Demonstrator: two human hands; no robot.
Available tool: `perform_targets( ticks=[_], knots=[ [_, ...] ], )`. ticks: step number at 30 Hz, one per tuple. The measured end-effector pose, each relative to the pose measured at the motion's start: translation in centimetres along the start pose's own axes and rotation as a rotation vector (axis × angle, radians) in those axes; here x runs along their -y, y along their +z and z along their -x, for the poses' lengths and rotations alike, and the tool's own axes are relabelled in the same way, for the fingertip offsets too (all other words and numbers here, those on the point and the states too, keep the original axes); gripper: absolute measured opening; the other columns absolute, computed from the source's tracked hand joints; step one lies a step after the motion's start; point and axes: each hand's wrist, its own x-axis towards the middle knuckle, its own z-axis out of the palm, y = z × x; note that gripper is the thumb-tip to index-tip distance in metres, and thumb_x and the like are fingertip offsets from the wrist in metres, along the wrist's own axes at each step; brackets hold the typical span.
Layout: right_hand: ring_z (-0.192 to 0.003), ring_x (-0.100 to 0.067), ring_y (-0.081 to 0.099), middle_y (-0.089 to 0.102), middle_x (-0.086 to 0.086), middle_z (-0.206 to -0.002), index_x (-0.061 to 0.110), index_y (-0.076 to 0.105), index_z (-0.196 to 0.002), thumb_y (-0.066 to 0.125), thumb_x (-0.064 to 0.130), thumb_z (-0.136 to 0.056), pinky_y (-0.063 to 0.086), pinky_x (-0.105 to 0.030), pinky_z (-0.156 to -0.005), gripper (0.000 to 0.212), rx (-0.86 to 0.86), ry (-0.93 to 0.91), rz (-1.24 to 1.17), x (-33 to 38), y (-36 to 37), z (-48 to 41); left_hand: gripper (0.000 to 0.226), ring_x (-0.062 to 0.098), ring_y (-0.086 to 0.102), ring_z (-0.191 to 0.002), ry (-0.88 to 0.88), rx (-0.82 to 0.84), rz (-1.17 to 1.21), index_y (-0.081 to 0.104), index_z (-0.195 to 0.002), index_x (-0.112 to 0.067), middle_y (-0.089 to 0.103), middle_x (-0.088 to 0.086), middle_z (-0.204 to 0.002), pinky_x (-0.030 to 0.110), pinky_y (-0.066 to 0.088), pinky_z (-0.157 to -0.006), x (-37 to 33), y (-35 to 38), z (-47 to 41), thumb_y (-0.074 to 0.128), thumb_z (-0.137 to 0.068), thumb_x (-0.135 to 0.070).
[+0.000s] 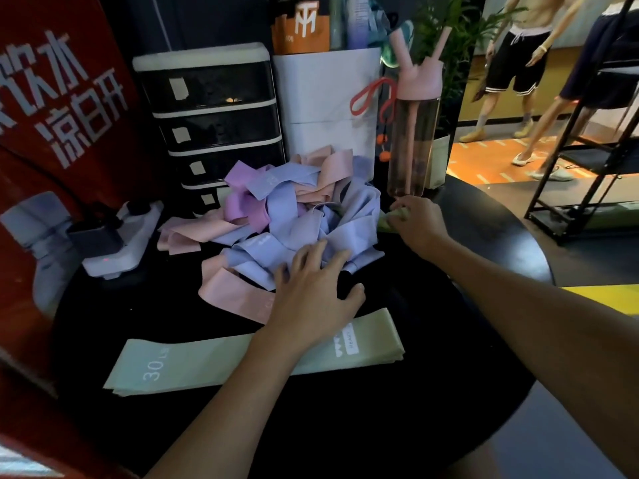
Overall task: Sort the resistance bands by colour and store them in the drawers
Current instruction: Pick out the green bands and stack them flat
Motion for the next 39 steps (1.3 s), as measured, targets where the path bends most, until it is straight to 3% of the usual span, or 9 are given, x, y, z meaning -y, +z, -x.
perform_targets(
  ticks=[7,14,20,25,27,30,34,37,39],
  knots=[
    [-0.077,-0.012,0.055,0.063,-0.001,-0.085,0.008,0.072,-0.091,0.065,0.007,-0.088,0.035,-0.003,-0.054,0.008,-0.091,-0.064,-0.136,1.6,-2.8,2.4,0.055,0.019,0.01,-0.149,0.013,0.04,0.016,0.032,-0.149,-0.038,0.016,-0.001,-0.162,0.052,0.019,-0.115,-0.1,-0.6,0.2,0.041,-0.097,-0.055],
    [-0.059,0.004,0.052,0.057,0.013,-0.072,0.015,0.068,-0.089,0.065,0.009,-0.09,0.035,-0.004,-0.053,0.006,-0.259,-0.173,-0.379,4.9,-8.2,5.0,0.054,0.022,0.018,-0.146,0.011,0.053,0.048,0.035,-0.148,-0.037,0.025,0.0,-0.156,0.052,0.021,-0.113,-0.2,-1.0,0.3,0.039,-0.096,-0.053],
    [-0.063,-0.003,0.048,0.053,0.014,-0.067,0.02,0.068,-0.087,0.066,0.014,-0.089,0.041,-0.019,-0.06,0.006,-0.332,-0.311,-0.49,7.2,-10.8,7.3,0.043,0.032,0.047,-0.124,-0.002,-0.221,0.105,0.061,-0.126,-0.024,0.053,0.004,-0.129,0.047,0.036,-0.098,-1.1,-2.4,0.7,0.046,-0.089,-0.04],
    [-0.068,0.002,0.054,0.061,0.017,-0.075,0.016,0.07,-0.087,0.067,0.008,-0.088,0.042,-0.012,-0.064,0.009,-0.215,-0.408,-0.533,9.6,-11.2,9.3,0.031,0.018,0.061,-0.099,0.273,-0.524,0.496,0.066,-0.116,-0.013,0.066,-0.002,-0.106,0.035,0.048,-0.087,-3.8,-6.0,1.3,0.05,-0.093,-0.026],
    [-0.073,-0.006,0.061,0.067,0.01,-0.081,0.015,0.071,-0.086,0.068,0.005,-0.087,0.048,-0.018,-0.066,0.01,-0.164,-0.448,-0.535,10.4,-11.0,9.8,0.02,0.014,0.063,-0.091,0.275,-0.521,0.715,0.067,-0.114,-0.012,0.07,0.001,-0.101,0.027,0.05,-0.081,-5.2,-7.6,1.4,0.056,-0.097,-0.012],
    [-0.076,-0.014,0.066,0.071,0.002,-0.083,0.013,0.074,-0.087,0.068,0.005,-0.086,0.053,-0.025,-0.069,0.01,-0.103,-0.463,-0.555,11.3,-10.7,10.4,0.019,0.02,0.068,-0.086,0.222,-0.507,0.941,0.068,-0.112,-0.009,0.072,0.008,-0.101,0.035,0.057,-0.081,-5.7,-9.0,1.2,0.059,-0.096,-0.003],
    [-0.079,-0.005,0.066,0.073,0.006,-0.085,0.019,0.074,-0.089,0.067,0.005,-0.089,0.054,-0.02,-0.076,0.016,0.018,-0.418,-0.69,12.2,-10.6,11.5,0.012,0.01,0.068,-0.077,0.137,-0.5,1.01,0.071,-0.104,-0.006,0.073,0.004,-0.091,0.027,0.056,-0.073,-4.4,-9.4,1.4,0.063,-0.095,-0.003],
    [-0.098,-0.016,0.068,0.074,-0.004,-0.099,0.021,0.075,-0.096,0.058,0.013,-0.096,0.053,-0.031,-0.082,0.019,0.119,-0.365,-0.678,12.2,-10.6,11.7,0.018,0.009,0.07,-0.091,0.105,-0.471,1.048,0.073,-0.108,0.001,0.075,0.004,-0.099,0.025,0.055,-0.083,-4.1,-9.9,2.0,0.064,-0.095,-0.008],
    [-0.105,-0.008,0.064,0.071,0.0,-0.111,0.016,0.074,-0.103,0.048,0.003,-0.096,0.05,-0.023,-0.084,0.03,0.229,-0.352,-0.676,12.0,-10.6,11.6,0.021,0.008,0.071,-0.092,0.076,-0.442,1.101,0.071,-0.111,0.003,0.075,0.006,-0.102,0.024,0.056,-0.084,-4.1,-10.2,2.4,0.067,-0.094,-0.008]
  ],
)
